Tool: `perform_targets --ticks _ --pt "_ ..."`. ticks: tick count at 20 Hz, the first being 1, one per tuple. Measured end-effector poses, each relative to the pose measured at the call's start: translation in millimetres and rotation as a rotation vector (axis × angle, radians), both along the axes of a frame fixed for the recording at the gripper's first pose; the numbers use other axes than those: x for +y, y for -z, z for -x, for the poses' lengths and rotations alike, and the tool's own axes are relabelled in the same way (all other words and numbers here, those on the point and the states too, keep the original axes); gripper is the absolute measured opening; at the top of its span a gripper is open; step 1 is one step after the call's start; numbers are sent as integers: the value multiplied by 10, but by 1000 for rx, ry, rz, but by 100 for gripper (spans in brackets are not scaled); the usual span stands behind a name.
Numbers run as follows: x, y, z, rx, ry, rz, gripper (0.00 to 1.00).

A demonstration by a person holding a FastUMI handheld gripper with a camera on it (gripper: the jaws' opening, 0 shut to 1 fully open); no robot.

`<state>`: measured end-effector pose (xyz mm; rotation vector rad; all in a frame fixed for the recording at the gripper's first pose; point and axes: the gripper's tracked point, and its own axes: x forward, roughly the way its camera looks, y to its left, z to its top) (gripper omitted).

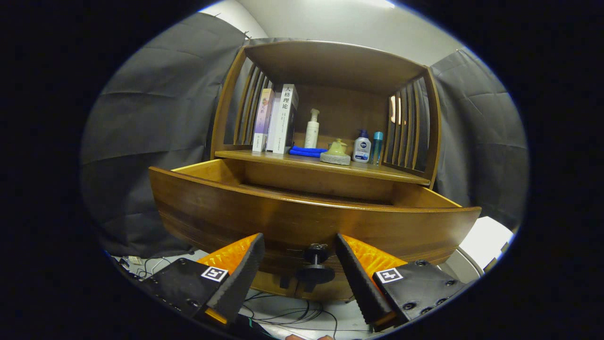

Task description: Pull open the drawer, take out the items inside it, and place them on the countertop above the cabinet.

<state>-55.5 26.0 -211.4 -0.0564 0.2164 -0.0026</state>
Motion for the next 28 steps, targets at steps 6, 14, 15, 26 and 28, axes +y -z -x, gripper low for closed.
perform_targets --ticks 6,14,15,26,28 --pt "-49 -103 -280 -28 5 -19 98" --pt "-67 -74 -627 -12 58 -45 97" --pt "-69 -82 -676 -11 65 -50 97" --pt "-105 -69 -1190 -11 115 -60 97" --pt "-100 -59 -1295 -11 122 -60 97"
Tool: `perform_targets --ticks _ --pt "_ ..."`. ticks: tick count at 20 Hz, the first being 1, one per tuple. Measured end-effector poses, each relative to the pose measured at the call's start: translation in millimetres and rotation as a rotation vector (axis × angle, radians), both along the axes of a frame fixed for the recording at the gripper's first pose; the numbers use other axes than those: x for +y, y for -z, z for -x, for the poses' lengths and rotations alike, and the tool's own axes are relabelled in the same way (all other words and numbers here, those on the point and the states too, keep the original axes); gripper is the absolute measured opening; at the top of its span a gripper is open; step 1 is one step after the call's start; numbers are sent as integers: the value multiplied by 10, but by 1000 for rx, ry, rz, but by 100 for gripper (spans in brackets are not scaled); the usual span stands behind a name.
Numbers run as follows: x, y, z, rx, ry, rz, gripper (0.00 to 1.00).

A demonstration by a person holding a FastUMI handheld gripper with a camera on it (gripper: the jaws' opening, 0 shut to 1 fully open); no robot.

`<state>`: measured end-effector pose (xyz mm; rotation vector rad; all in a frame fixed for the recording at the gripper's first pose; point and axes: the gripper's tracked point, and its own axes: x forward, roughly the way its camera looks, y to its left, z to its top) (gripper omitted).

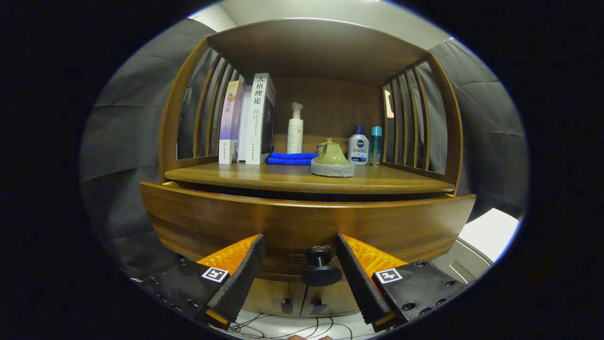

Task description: Pull open the drawer, take out the items inside it, and place them on the countertop above the cabinet.

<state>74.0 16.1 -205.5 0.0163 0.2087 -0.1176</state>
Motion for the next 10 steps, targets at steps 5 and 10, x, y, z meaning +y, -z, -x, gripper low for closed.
perform_targets --ticks 5,10 --pt "0 15 -272 17 11 10 97" --pt "23 29 -390 32 4 -17 98"
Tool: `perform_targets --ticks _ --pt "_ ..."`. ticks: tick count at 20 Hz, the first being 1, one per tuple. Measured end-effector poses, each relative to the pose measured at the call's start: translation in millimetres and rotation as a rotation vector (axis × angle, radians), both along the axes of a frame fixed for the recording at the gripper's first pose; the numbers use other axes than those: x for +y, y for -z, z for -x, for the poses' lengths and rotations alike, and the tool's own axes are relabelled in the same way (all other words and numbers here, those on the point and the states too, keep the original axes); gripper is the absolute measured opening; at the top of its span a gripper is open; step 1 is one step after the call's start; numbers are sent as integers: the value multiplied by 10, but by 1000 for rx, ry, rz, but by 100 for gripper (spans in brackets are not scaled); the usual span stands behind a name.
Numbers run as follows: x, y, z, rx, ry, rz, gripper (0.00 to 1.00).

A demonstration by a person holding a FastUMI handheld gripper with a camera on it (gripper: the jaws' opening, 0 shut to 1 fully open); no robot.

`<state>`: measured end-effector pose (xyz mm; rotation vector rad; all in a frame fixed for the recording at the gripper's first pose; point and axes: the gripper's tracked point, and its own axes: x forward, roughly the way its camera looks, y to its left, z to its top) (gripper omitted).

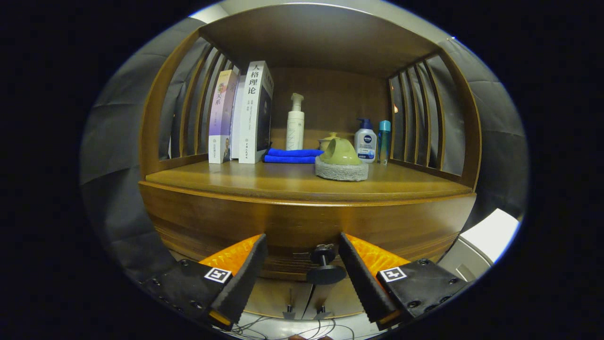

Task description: Pull open the drawer, take out the items inside it, and place them on the countertop above the cabinet.

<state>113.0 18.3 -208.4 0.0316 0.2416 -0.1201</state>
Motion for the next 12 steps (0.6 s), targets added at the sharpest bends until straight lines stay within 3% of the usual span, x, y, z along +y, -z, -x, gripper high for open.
perform_targets --ticks 7,12 --pt "-71 -11 112 66 -14 9 97" --pt "-400 -414 446 -2 23 -60 97"
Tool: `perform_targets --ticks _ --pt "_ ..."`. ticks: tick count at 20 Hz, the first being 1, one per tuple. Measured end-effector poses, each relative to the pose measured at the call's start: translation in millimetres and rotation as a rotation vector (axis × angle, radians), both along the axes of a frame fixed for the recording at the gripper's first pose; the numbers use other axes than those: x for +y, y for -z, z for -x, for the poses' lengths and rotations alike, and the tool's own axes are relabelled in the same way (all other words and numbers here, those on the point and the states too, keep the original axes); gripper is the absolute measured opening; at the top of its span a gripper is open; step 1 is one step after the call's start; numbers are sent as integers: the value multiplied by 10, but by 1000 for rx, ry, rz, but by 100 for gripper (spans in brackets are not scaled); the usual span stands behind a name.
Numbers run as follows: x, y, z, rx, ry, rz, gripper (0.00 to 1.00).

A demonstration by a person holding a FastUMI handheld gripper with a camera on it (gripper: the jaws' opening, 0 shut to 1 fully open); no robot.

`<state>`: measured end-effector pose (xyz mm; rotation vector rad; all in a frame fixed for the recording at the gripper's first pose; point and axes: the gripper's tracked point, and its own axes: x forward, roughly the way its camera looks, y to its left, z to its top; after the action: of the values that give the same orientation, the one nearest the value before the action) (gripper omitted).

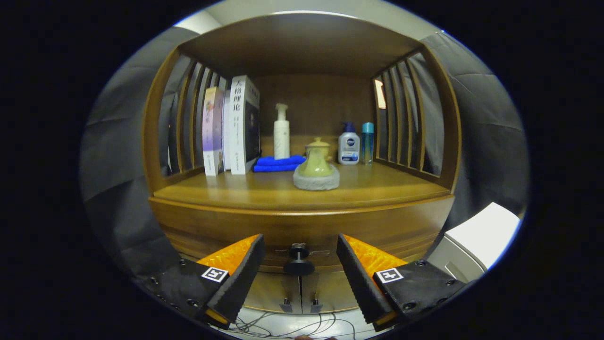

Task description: Pull open the drawer, take out the items inside it, and place them on the countertop above the cabinet.

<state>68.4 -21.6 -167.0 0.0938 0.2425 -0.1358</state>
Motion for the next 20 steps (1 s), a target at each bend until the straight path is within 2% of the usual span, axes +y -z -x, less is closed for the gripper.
perform_targets --ticks 2,7,10,13,20 --pt "-88 -235 107 -36 9 8 97" --pt "-94 -979 397 -108 -34 -29 96" --pt "-187 -1453 710 -126 -57 -46 96" --pt "-250 -1833 1047 -174 -67 -117 96" --pt "-378 -2155 1366 -241 -85 -53 97"
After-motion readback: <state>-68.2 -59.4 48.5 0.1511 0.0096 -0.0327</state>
